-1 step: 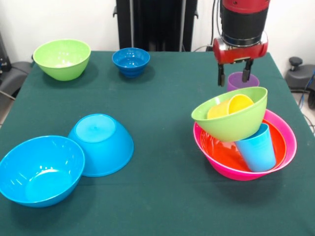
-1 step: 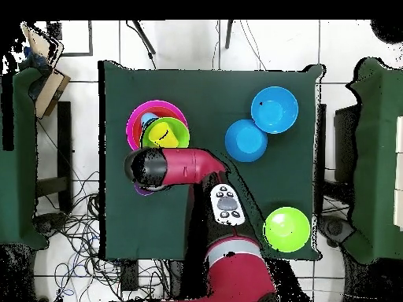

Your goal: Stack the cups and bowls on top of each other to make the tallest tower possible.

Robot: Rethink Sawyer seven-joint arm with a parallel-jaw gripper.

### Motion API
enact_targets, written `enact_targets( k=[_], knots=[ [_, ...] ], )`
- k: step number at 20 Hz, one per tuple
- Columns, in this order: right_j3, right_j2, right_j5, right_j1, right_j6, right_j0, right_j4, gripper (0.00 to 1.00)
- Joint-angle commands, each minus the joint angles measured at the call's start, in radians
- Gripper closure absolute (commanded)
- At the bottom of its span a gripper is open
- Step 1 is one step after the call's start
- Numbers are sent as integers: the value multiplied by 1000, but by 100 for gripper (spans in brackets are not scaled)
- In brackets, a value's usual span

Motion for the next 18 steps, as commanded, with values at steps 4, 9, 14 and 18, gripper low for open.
enact_targets(
  k=[4, 9, 14, 18],
  knots=[
    [21, -13, -33, 97, 129, 25, -34, 0],
    [-1, -15, -27, 116, 132, 28, -24, 0],
    [2, -16, -22, 117, 143, 29, -7, 0],
    [0, -9, -20, 119, 127, 25, -7, 0]
  ],
)
